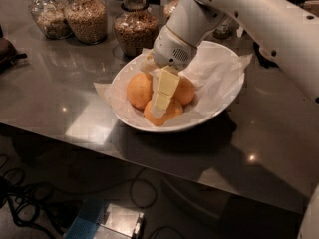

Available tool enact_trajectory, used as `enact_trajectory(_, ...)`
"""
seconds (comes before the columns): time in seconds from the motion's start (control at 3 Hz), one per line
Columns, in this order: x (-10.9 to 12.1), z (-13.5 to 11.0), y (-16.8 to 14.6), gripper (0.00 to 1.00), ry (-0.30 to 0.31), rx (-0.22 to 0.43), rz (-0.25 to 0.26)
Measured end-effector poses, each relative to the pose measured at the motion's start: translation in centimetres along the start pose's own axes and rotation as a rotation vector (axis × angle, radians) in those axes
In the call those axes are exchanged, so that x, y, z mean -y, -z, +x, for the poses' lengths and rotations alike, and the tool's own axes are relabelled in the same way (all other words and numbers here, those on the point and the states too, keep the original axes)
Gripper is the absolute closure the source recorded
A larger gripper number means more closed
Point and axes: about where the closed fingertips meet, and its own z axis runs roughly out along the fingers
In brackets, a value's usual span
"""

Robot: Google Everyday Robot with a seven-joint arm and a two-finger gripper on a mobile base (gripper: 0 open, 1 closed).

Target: Pick orange from white bowl

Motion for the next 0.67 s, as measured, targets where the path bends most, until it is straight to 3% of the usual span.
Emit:
enact_trajectory(0.33,0.00,0.00,0.00,0.19,0.000,0.000,0.000)
enact_trajectory(0.67,0.00,0.00,0.00,0.29,0.000,0.000,0.000)
